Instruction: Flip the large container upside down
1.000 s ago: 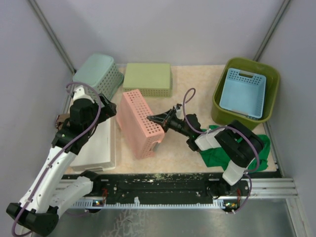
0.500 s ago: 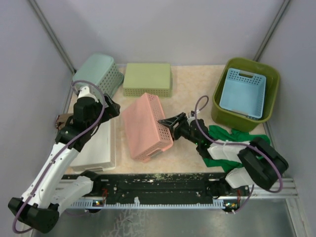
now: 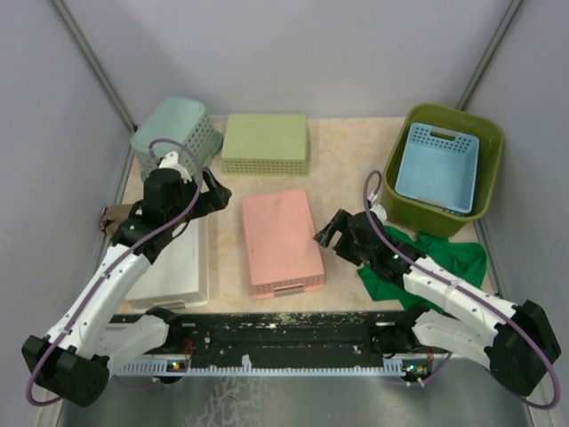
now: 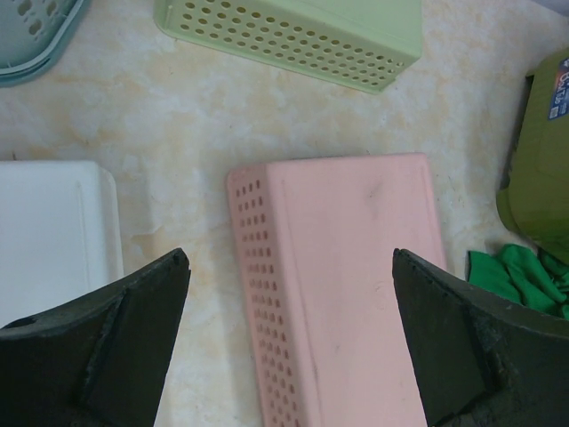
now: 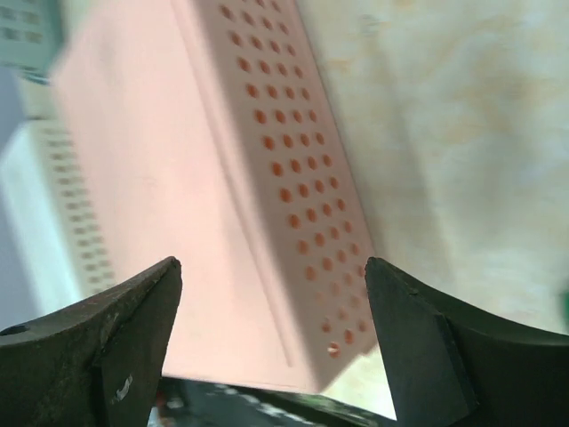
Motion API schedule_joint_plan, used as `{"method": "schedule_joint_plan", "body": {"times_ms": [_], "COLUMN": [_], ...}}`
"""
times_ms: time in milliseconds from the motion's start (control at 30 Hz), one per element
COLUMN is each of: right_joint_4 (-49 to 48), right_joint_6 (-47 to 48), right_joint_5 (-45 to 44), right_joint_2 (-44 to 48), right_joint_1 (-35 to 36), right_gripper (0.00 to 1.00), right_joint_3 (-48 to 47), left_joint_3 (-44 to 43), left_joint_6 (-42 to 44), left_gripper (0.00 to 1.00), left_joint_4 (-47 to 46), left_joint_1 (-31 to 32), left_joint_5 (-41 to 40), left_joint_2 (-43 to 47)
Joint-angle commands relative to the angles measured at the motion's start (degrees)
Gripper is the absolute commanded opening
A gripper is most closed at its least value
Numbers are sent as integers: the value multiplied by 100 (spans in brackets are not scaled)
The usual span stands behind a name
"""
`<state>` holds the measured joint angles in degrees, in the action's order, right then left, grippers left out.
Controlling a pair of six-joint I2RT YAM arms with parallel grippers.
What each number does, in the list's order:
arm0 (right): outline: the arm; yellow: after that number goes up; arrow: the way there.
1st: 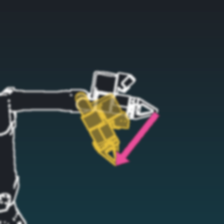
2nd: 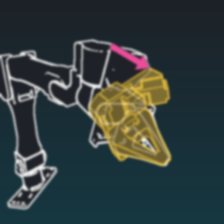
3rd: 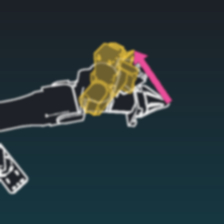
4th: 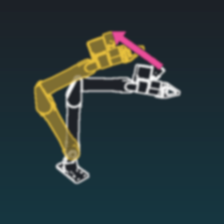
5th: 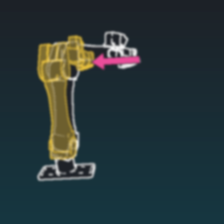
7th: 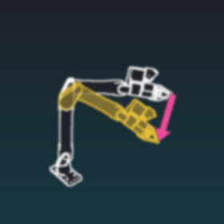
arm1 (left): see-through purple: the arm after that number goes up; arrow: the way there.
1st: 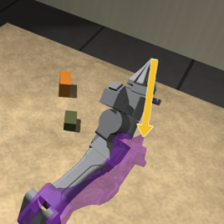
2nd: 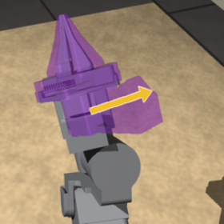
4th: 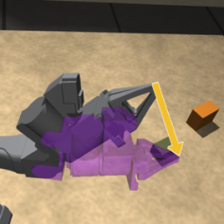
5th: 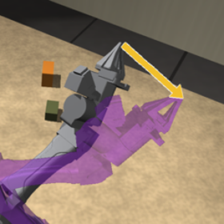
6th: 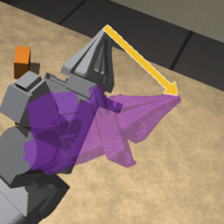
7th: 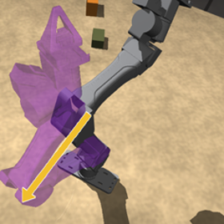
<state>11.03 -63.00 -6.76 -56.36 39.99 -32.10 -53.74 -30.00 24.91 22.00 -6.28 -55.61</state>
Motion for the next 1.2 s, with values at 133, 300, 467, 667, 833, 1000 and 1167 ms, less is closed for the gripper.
{"method": "schedule_joint_plan", "body": {"times_ms": [133,300,467,667,833,1000,1167], "right_joint_4": [2120,1346,709,1304,1894,2588,3188], "right_joint_6": [1615,1880,1648,1816,2093,2350,2568], "right_joint_5": [-1345,-505,63,-569,-1177,-1529,-1525], "right_joint_2": [770,733,169,16,424,1100,1680], "right_joint_1": [27,27,93,123,119,123,123], "right_gripper": [84,80,78,78,78,78,78], "right_joint_3": [-768,-560,-407,-910,-1317,-1566,-1648], "left_joint_3": [-53,45,51,312,752,308,-1364], "left_joint_6": [177,211,379,402,88,-214,-12], "left_gripper": [100,100,100,100,100,100,99], "left_joint_4": [-200,-451,-353,-221,-1015,-1862,-2057], "left_joint_1": [9,39,68,276,1046,1492,1804], "left_joint_5": [512,1083,1233,2098,2251,2878,3227], "left_joint_2": [-199,-283,-394,-1066,-1828,-3177,-4450]}}
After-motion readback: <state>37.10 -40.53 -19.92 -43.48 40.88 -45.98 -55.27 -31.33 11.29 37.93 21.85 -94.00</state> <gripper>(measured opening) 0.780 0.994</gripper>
